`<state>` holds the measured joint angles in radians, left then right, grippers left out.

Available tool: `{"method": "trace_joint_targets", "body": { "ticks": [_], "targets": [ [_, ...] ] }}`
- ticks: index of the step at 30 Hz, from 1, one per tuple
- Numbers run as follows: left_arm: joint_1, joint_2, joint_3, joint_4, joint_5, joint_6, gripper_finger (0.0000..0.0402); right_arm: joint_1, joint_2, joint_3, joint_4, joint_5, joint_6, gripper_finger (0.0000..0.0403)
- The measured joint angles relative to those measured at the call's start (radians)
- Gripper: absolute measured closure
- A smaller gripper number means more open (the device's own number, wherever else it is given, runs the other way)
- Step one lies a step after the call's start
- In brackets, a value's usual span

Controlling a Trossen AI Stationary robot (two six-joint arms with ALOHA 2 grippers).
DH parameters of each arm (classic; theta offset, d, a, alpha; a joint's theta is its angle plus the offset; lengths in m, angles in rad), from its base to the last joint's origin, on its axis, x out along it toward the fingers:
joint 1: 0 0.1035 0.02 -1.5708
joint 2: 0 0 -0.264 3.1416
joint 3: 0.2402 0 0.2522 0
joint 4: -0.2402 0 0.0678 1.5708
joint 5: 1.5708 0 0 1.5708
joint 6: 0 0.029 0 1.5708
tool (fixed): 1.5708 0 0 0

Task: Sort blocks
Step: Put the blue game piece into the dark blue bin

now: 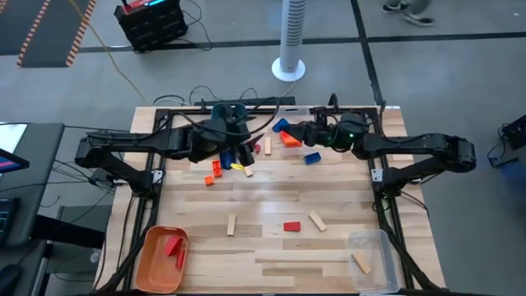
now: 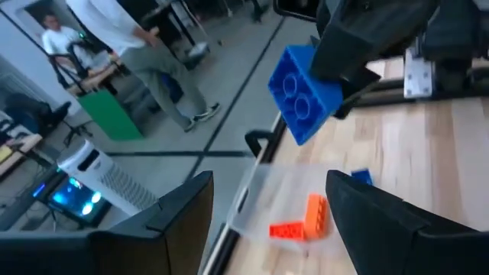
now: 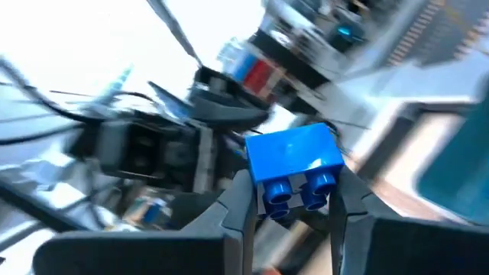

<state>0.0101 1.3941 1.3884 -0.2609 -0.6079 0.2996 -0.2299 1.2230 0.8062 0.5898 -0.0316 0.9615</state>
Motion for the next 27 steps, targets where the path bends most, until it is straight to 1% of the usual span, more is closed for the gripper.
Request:
{"method": "trace_joint_targets", "body": {
  "ticks": [2,5,9,11,17,20,25,27],
  "targets": [
    [0.003,0.0,0.0,0.031,0.0,-0.001,0.0155,0.01,0.009,0.004,0.048,0.023,0.0,0.0316],
    [0.006,0.0,0.0,0.068,-0.001,-0.011,0.0155,0.015,0.015,0.022,0.054,0.061,-0.016,0.0316],
    [0.006,0.0,0.0,0.122,0.0,-0.002,0.0155,0.015,0.038,0.069,0.075,0.064,-0.026,0.0316],
    [0.006,0.0,0.0,0.155,0.001,0.034,0.0155,0.015,0.059,0.096,0.1,0.056,-0.027,0.0316],
    [0.006,0.0,0.0,0.289,0.001,0.177,0.0155,0.029,0.133,0.202,0.105,0.005,-0.027,0.0316],
    [0.006,0.0,0.0,0.335,0.007,0.228,0.0155,0.038,0.162,0.239,0.104,0.0,-0.037,0.0316],
    [0.002,0.0,0.0,0.342,0.041,0.242,0.0156,0.04,0.19,0.269,0.101,-0.007,-0.046,0.0316],
    [0.002,0.0,0.0,0.341,0.046,0.242,0.0167,0.042,0.19,0.272,0.097,-0.018,-0.044,0.0316]
  ]
}}
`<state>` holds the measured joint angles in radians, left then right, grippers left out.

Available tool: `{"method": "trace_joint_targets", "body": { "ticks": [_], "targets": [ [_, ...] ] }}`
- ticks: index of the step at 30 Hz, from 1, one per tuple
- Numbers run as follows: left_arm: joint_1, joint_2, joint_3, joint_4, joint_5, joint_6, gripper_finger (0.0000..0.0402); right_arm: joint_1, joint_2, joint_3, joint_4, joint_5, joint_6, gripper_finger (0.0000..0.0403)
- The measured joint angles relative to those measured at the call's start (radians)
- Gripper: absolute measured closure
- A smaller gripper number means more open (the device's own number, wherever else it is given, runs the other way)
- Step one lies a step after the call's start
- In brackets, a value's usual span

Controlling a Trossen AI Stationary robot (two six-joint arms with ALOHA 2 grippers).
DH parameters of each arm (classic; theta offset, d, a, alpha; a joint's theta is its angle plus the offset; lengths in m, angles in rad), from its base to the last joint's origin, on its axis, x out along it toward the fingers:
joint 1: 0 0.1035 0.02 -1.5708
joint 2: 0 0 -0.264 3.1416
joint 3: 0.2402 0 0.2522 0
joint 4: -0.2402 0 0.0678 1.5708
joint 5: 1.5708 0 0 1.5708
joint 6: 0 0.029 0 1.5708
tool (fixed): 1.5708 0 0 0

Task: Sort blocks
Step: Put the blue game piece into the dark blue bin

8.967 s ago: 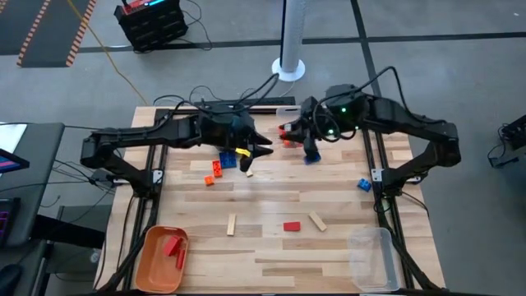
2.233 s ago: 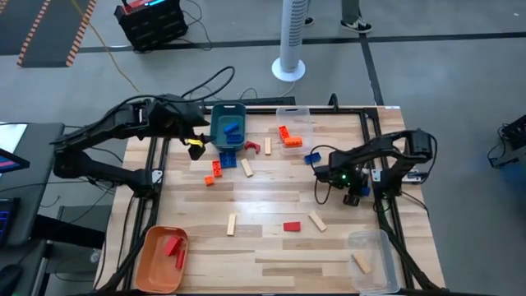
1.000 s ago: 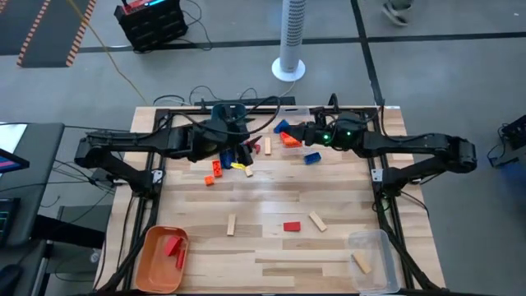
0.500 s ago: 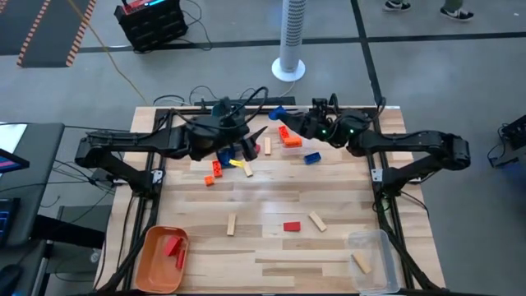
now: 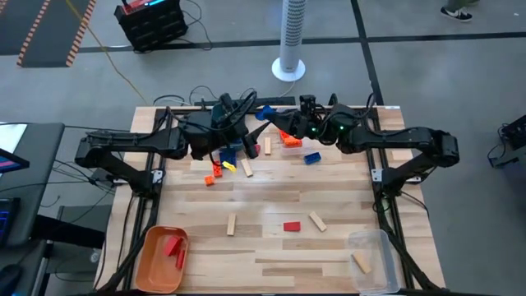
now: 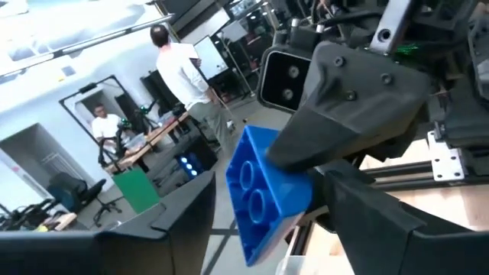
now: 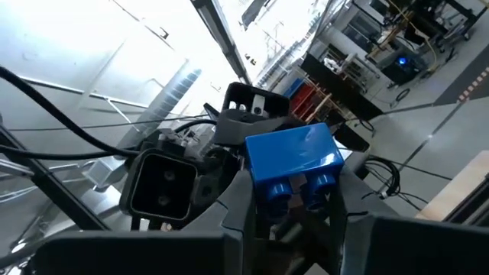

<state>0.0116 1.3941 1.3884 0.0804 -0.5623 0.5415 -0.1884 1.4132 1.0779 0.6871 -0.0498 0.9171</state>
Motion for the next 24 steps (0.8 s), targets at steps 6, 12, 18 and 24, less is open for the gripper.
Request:
{"method": "trace_joint_targets", "body": {
  "ticks": [6,12,18,24],
  "targets": [
    [0.002,0.0,0.0,-0.001,0.003,-0.005,0.025,0.005,0.0,0.002,0.001,-0.002,0.052,0.0313],
    [0.006,0.002,0.0,-0.018,-0.001,-0.055,0.0333,0.002,-0.001,0.003,-0.033,-0.002,0.073,0.0259],
    [0.03,-0.019,0.0,-0.074,0.002,-0.238,0.0333,-0.054,-0.005,0.002,-0.053,-0.126,0.06,0.0168],
    [0.131,-0.1,0.003,-0.405,0.018,-0.502,0.0332,-0.1,-0.091,0.002,-0.303,-0.121,-0.068,0.0139]
  ]
}}
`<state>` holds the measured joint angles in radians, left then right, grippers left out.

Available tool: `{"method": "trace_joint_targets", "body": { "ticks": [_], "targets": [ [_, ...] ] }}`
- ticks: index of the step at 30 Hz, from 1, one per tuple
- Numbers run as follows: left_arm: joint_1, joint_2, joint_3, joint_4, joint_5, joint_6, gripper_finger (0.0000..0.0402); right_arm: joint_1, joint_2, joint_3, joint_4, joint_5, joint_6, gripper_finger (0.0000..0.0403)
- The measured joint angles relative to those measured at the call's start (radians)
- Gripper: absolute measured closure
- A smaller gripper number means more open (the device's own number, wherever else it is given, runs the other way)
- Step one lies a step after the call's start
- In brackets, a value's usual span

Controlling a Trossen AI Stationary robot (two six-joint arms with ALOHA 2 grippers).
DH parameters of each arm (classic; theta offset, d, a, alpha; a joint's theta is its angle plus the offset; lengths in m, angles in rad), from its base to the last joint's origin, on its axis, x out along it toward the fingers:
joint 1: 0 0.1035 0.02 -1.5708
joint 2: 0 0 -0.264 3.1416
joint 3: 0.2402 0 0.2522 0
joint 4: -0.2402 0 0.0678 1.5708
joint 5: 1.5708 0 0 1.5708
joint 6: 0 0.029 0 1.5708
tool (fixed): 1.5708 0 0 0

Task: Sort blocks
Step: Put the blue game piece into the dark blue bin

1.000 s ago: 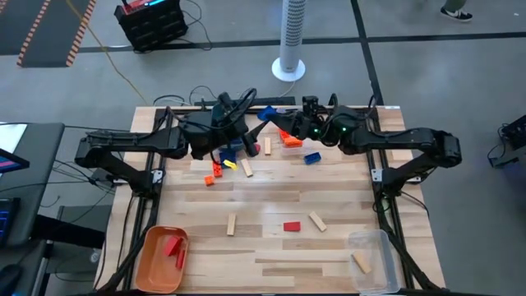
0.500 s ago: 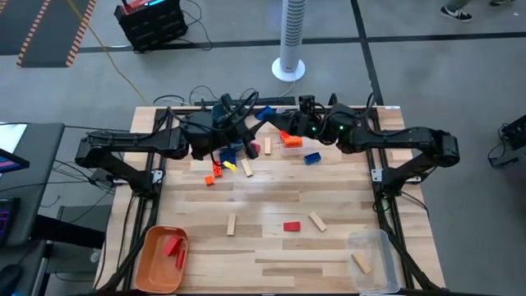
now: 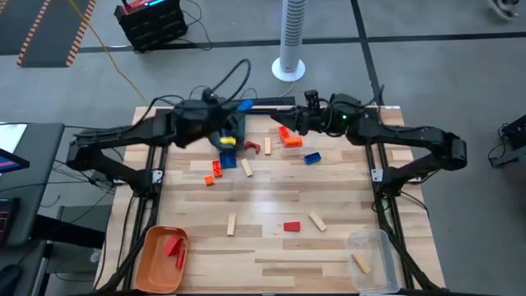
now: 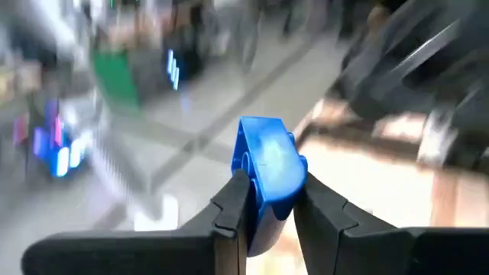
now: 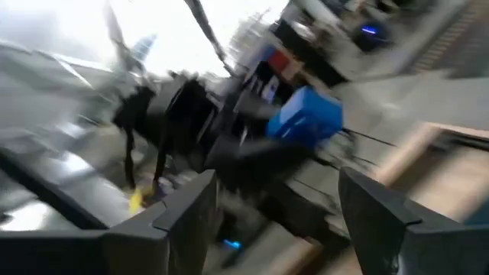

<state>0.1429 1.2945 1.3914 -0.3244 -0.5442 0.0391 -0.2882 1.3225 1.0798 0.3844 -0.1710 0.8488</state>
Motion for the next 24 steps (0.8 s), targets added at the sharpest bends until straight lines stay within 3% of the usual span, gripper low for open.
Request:
{"method": "trace_joint_targets", "body": {
  "ticks": [4,6,15,24],
  "targets": [
    [0.133,0.003,-0.005,-0.335,0.118,-0.222,0.0327,0.004,-0.04,0.0,-0.209,0.06,-0.077,0.0139],
    [0.2,0.021,-0.037,-0.414,0.17,-0.274,0.0326,0.016,-0.046,0.0,-0.249,0.07,-0.093,0.0138],
    [0.411,0.099,-0.224,-0.367,0.361,-0.249,0.0324,0.125,-0.043,-0.001,-0.299,0.101,-0.101,0.0138],
    [0.488,0.248,-0.251,-0.357,0.462,-0.166,0.0323,0.208,-0.042,-0.001,-0.424,0.164,-0.101,0.0138]
  ]
}}
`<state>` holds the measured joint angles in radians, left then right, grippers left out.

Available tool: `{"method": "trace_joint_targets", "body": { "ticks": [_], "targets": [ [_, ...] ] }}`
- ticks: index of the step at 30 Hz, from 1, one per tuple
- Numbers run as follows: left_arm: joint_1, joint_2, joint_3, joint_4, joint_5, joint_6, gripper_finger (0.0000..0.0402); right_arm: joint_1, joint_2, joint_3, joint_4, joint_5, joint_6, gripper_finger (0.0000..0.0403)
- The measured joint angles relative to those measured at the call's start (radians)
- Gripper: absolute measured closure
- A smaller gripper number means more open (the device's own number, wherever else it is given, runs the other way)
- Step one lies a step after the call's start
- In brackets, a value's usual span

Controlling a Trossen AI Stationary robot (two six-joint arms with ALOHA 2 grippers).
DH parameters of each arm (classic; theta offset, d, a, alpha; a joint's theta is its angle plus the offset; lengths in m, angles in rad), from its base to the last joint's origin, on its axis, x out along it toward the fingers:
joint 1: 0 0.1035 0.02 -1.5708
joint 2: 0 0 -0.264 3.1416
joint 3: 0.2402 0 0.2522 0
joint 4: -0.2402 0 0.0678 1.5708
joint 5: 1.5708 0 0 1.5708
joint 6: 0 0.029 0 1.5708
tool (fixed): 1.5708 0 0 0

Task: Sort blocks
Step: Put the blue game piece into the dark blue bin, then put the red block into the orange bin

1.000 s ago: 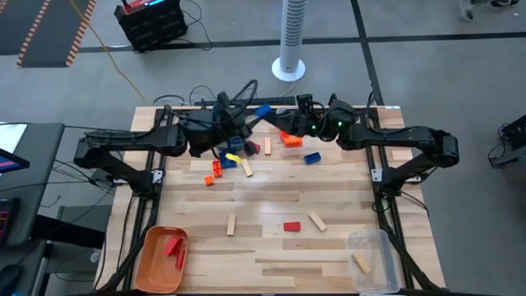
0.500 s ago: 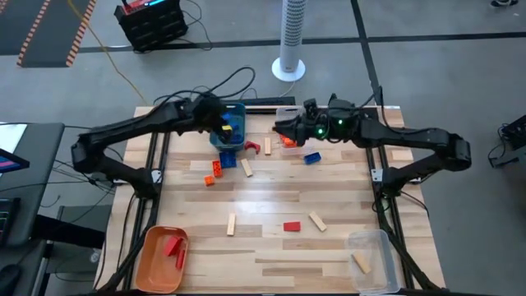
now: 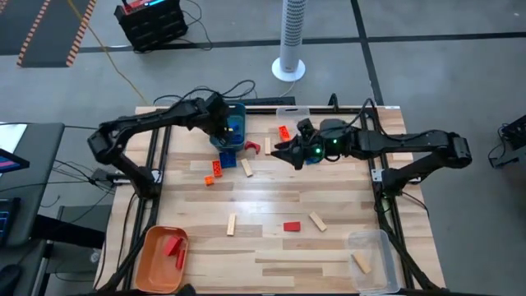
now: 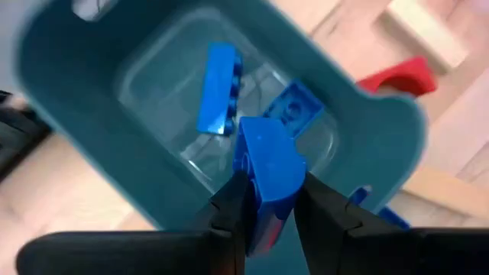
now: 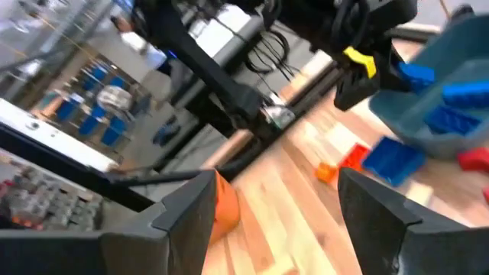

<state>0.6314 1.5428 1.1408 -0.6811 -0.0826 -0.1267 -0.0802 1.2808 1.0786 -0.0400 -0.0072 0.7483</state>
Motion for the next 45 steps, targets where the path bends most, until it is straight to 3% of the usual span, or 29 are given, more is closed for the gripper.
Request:
{"method": "trace_joint_targets", "body": {
  "ticks": [6,10,18,23,26,35,45],
  "targets": [
    [0.012,0.109,0.0,-0.016,0.056,0.013,0.032,0.022,0.0,0.0,-0.087,0.016,0.014,0.0138],
    [0.01,0.131,0.008,-0.04,0.078,0.032,0.0286,0.028,0.0,0.0,-0.113,0.016,0.021,0.0138],
    [0.006,0.045,0.01,-0.018,0.086,0.047,0.0185,0.004,0.0,0.0,-0.145,0.015,0.021,0.0138],
    [-0.064,-0.077,0.012,0.124,0.157,0.122,0.0176,-0.008,-0.014,0.0,-0.18,0.015,0.026,0.0138],
    [-0.142,-0.088,0.071,0.112,0.16,0.157,0.0185,-0.007,-0.014,0.0,-0.192,0.013,0.027,0.0138],
    [-0.279,0.149,0.373,-0.095,0.162,0.404,0.0206,0.062,-0.05,0.068,-0.498,0.027,0.005,0.0138],
    [-0.262,0.397,0.51,-0.236,0.147,0.663,0.0207,0.256,-0.158,0.093,-0.727,0.323,0.127,0.0138]
  ]
}}
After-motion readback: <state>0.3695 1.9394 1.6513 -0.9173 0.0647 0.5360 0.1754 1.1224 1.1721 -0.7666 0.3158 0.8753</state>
